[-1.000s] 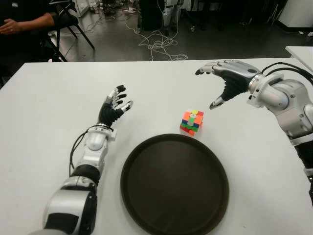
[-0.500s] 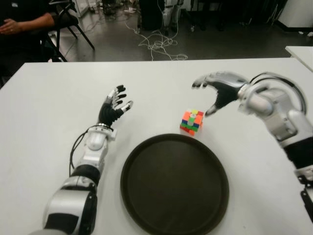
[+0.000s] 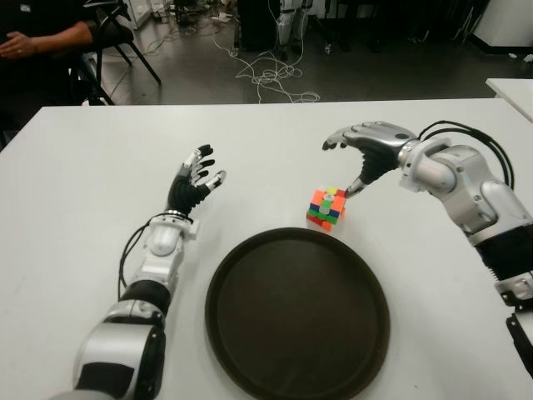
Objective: Pick up the Rubik's Cube and put it in the plate
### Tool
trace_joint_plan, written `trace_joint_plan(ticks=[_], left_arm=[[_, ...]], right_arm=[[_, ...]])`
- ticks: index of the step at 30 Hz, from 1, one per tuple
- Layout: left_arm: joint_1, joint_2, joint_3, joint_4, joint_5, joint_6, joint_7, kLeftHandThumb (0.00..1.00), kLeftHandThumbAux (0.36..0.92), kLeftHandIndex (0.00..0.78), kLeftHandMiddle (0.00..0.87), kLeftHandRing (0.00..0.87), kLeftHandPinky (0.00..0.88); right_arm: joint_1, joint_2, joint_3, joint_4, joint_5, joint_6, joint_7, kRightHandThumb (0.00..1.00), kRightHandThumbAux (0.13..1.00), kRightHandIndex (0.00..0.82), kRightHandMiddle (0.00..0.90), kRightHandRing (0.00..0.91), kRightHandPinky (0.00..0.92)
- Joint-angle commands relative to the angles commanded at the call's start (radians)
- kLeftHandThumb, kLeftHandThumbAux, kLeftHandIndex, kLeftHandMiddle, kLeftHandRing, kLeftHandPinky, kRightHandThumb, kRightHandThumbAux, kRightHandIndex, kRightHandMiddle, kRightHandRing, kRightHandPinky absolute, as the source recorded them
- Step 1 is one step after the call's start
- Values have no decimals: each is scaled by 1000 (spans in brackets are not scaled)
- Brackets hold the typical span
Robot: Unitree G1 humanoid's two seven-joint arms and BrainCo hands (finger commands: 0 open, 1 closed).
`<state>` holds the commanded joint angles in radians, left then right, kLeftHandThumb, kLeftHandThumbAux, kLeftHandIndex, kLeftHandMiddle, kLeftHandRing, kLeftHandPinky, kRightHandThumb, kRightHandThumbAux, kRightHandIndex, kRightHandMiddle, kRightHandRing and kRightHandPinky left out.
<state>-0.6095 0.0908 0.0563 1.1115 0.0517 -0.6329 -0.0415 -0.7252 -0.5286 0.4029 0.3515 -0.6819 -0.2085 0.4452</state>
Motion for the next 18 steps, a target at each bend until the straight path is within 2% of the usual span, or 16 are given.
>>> trace_joint_plan(ticks=[3,11,18], left_arm=[[-1,-1,1,1,-2,1,0,0,703,113,136,121,112],[-3,-4,7,5,-11,6,-3,0,695,139,155,133,113],[-4,-6,8,9,-10,4,2,0,711,134,160,138,117]], right_arm=[[0,5,7,4,-5,-1,-1,0,805,284,299,277,221],[2,0,10,-19,0,-4,23,0,796,240,264,245,175],[2,-2,16,-31,-4,1,40,0,795,192,216,198,139]])
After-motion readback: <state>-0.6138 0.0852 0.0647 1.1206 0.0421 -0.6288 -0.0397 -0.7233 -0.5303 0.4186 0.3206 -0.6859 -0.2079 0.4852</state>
